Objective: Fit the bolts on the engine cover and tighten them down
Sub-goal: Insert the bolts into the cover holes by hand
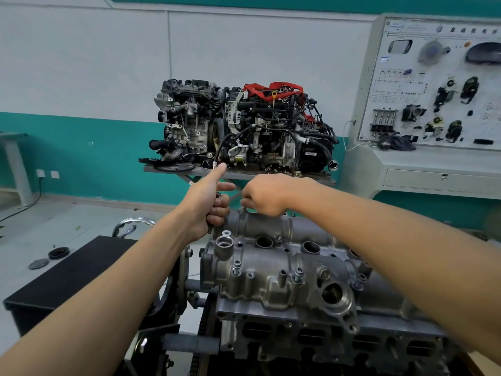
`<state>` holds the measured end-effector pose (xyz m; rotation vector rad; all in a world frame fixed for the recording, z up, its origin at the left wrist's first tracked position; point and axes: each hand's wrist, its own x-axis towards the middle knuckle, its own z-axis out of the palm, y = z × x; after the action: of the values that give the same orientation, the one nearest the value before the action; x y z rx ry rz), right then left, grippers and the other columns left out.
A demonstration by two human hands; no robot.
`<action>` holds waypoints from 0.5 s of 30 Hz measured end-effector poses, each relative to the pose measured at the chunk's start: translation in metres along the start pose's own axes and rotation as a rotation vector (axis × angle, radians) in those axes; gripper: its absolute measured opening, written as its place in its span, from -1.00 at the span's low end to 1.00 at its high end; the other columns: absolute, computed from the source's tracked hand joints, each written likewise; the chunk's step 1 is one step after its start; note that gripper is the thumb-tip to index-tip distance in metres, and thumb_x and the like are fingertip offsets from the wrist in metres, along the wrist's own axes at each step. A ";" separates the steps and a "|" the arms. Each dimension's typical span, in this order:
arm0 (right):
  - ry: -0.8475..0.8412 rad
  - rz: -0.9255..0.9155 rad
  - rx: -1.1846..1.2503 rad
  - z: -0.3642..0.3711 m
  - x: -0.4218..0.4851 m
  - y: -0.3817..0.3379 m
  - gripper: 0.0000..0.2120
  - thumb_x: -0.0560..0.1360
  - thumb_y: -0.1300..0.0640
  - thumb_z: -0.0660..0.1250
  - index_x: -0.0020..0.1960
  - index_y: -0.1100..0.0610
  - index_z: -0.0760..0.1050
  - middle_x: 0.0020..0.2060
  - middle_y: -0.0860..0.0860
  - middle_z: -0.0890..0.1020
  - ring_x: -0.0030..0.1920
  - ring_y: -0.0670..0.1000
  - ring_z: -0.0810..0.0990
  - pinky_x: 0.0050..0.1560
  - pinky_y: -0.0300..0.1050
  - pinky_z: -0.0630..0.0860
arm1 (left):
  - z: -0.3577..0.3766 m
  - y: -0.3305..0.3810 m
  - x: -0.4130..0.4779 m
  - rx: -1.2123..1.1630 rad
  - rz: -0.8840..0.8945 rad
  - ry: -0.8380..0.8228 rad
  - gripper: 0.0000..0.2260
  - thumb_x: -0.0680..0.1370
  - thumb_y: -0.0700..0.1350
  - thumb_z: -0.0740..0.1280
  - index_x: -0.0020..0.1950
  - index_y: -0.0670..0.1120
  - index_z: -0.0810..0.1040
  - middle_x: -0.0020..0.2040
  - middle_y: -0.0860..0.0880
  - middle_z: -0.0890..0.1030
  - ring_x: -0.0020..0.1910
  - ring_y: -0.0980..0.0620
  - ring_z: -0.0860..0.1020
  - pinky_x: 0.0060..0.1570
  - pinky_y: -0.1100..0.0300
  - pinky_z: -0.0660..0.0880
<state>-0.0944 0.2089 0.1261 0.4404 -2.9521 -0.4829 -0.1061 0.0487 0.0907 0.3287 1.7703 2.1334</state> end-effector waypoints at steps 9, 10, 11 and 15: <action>0.014 0.050 0.058 0.002 0.012 0.003 -0.66 0.63 -0.14 0.12 0.00 0.09 0.50 -0.19 -0.01 0.56 -0.25 0.01 0.49 -0.32 -0.10 0.30 | 0.000 0.000 0.001 -0.051 -0.048 -0.011 -0.43 0.57 0.38 0.14 0.11 -0.13 0.48 -0.50 0.05 0.20 -0.60 0.14 0.11 -0.64 0.35 0.04; -0.015 0.014 0.051 0.002 0.012 0.004 -0.71 0.64 -0.08 0.13 0.04 0.10 0.50 -0.12 0.03 0.58 -0.21 0.04 0.50 -0.26 -0.09 0.33 | 0.000 0.000 0.001 -0.063 -0.052 -0.013 -0.41 0.56 0.40 0.14 0.13 -0.13 0.48 -0.50 0.05 0.21 -0.60 0.14 0.11 -0.64 0.35 0.04; -0.024 0.002 0.052 0.004 0.012 0.004 -0.73 0.65 -0.05 0.13 0.02 0.10 0.49 -0.10 0.05 0.59 -0.17 0.07 0.50 -0.20 -0.08 0.35 | 0.000 0.000 0.002 -0.076 -0.055 -0.017 -0.40 0.56 0.41 0.13 0.13 -0.12 0.47 -0.49 0.04 0.21 -0.60 0.14 0.12 -0.65 0.36 0.05; 0.121 0.138 0.047 0.015 0.013 0.001 -0.51 0.63 -0.28 0.02 -0.24 0.02 0.46 -0.33 -0.03 0.48 -0.29 0.05 0.46 -0.33 -0.09 0.29 | 0.002 0.001 0.002 -0.107 -0.048 -0.023 -0.33 0.52 0.47 0.10 0.13 -0.13 0.46 -0.48 0.03 0.24 -0.62 0.14 0.13 -0.67 0.36 0.09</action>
<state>-0.1098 0.2102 0.1129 0.2587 -2.8572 -0.3582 -0.1068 0.0512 0.0919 0.2790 1.6269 2.1719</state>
